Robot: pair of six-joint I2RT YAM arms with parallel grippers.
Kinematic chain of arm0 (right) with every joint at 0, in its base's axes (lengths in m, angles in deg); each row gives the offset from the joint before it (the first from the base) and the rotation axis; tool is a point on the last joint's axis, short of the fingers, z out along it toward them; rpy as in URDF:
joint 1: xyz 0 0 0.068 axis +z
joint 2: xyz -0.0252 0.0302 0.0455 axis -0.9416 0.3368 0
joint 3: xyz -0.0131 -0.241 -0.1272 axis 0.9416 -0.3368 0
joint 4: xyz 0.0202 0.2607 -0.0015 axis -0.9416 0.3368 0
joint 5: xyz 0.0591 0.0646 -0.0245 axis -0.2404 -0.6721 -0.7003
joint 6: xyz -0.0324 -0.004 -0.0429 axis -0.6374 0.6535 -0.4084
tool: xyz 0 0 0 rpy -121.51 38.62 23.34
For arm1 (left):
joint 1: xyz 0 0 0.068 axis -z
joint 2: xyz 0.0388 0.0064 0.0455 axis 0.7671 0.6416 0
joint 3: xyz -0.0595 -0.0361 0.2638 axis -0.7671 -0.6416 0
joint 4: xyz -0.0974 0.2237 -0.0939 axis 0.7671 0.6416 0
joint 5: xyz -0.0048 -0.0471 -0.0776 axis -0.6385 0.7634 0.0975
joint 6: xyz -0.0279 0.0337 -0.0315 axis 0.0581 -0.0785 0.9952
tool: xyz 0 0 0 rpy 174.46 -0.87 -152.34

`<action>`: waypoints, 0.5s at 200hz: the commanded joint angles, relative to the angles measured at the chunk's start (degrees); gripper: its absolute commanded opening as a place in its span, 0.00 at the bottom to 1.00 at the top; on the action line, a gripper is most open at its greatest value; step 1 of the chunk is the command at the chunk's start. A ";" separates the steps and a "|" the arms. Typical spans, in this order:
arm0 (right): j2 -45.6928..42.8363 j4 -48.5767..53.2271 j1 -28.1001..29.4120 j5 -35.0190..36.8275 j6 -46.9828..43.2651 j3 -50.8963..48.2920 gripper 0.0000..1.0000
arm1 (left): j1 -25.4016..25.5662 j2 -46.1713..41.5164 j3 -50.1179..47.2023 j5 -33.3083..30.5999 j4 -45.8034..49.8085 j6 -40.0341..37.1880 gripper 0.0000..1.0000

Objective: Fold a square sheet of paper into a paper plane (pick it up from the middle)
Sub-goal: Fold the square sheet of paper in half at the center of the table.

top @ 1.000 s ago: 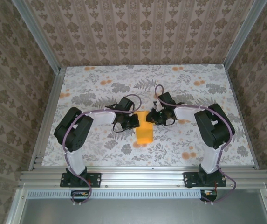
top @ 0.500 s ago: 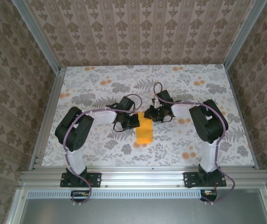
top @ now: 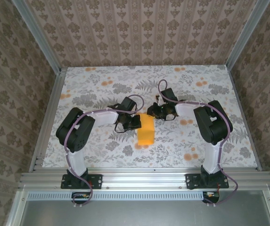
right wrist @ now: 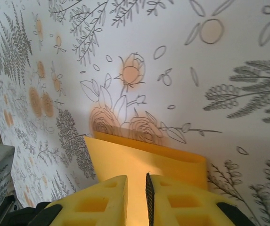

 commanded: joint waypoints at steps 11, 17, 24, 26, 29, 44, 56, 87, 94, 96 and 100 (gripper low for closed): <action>3.60 0.05 0.11 -0.15 1.36 1.57 0.20 | 0.42 4.25 -1.63 -4.83 7.50 -1.55 0.05; 3.83 -0.02 0.10 0.01 1.21 1.60 0.21 | 0.46 4.25 -1.69 -4.82 7.45 -1.51 0.05; 4.10 0.10 -0.06 0.25 1.27 1.53 0.20 | 0.48 4.25 -1.61 -4.85 7.47 -1.61 0.05; 4.06 0.14 -0.13 0.35 1.27 1.53 0.20 | 0.48 4.25 -1.71 -4.82 7.50 -1.59 0.05; 4.11 0.21 -0.23 0.57 1.34 1.55 0.20 | 0.50 4.25 -1.77 -4.84 7.46 -1.56 0.05; 4.40 0.98 -1.35 1.87 2.12 1.58 0.20 | 0.50 4.25 -1.77 -4.93 7.60 -1.64 0.05; 4.29 0.60 -2.72 2.33 3.82 0.99 0.19 | 0.51 4.16 -1.86 -5.02 7.81 -1.72 0.05; 1.55 1.80 -4.90 5.39 5.40 0.13 0.19 | 0.53 3.47 -1.51 -5.63 8.98 -2.56 0.05; 0.30 2.13 -4.94 6.21 5.19 0.02 0.19 | 0.51 3.37 -1.29 -5.61 9.01 -2.67 0.05; -0.18 2.14 -4.98 6.41 5.15 -0.12 0.19 | 0.53 3.37 -1.26 -5.63 9.09 -2.69 0.05; -0.98 2.08 -4.92 6.73 4.91 -0.36 0.19 | 0.53 3.47 -1.17 -5.63 9.10 -2.69 0.05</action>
